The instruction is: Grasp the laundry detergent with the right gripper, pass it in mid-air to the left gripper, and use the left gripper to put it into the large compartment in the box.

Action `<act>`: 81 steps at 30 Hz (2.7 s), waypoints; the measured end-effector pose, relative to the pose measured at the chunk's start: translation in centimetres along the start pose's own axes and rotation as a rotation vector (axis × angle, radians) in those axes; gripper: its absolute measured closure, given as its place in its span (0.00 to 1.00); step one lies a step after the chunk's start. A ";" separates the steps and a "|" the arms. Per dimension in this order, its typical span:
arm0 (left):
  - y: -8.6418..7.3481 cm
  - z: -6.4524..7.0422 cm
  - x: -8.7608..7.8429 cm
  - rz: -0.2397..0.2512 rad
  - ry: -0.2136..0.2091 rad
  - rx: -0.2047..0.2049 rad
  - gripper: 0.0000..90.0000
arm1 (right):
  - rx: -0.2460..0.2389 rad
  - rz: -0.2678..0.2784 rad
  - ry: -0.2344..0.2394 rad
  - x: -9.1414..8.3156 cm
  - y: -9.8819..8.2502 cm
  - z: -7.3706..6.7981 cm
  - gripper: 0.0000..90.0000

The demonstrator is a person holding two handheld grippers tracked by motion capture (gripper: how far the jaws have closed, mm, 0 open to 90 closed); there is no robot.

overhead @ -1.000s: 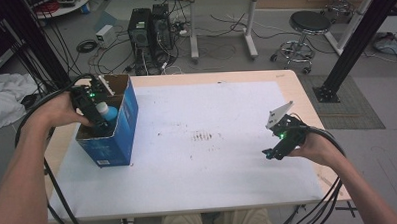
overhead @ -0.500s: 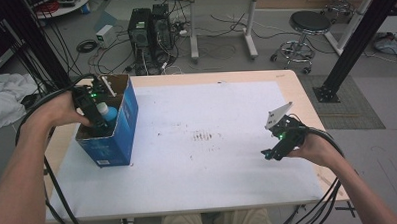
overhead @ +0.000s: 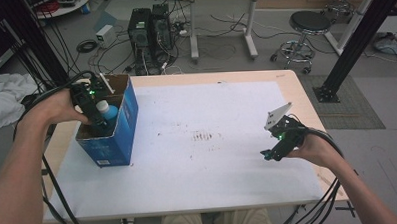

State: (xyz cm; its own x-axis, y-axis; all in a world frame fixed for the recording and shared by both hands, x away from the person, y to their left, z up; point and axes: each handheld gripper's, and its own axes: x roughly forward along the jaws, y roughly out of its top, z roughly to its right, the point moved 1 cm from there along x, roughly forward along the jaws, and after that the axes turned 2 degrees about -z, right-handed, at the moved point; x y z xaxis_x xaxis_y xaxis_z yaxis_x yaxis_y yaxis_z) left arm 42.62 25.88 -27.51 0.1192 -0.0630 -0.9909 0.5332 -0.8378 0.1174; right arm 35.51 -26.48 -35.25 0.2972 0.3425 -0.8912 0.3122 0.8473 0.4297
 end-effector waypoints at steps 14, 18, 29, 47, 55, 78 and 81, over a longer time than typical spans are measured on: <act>0.1 0.2 -1.2 0.009 0.018 -0.004 0.28 | 0.002 -0.002 0.001 0.0 -0.2 0.0 0.15; 0.1 0.3 -1.8 0.010 0.030 0.003 0.28 | 0.004 -0.002 -0.002 0.0 -0.2 -0.1 0.15; 0.6 0.6 -4.3 0.030 0.079 0.012 0.26 | 0.009 -0.001 -0.006 -0.2 -0.4 -0.1 0.15; 9.0 7.3 -6.4 0.101 0.118 0.247 0.20 | 0.005 -0.008 -0.006 0.2 0.1 -0.2 0.15; 12.6 10.8 -3.6 0.095 0.070 0.346 0.18 | -0.006 -0.016 -0.020 -0.1 0.6 0.1 0.15; 14.4 14.8 4.3 0.062 0.009 0.367 0.18 | -0.013 -0.036 -0.042 -1.0 1.9 1.4 0.15; 14.4 14.8 4.6 0.061 0.012 0.363 0.18 | -0.016 -0.034 -0.043 -1.0 2.0 1.4 0.15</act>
State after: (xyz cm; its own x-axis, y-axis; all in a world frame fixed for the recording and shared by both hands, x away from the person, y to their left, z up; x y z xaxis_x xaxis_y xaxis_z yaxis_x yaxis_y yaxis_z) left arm 38.43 5.54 -31.31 0.1526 -0.1143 -0.9817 0.1930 -0.9707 0.1430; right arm 37.14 -25.68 -33.25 0.3251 0.2965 -0.8980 0.3081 0.8646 0.3970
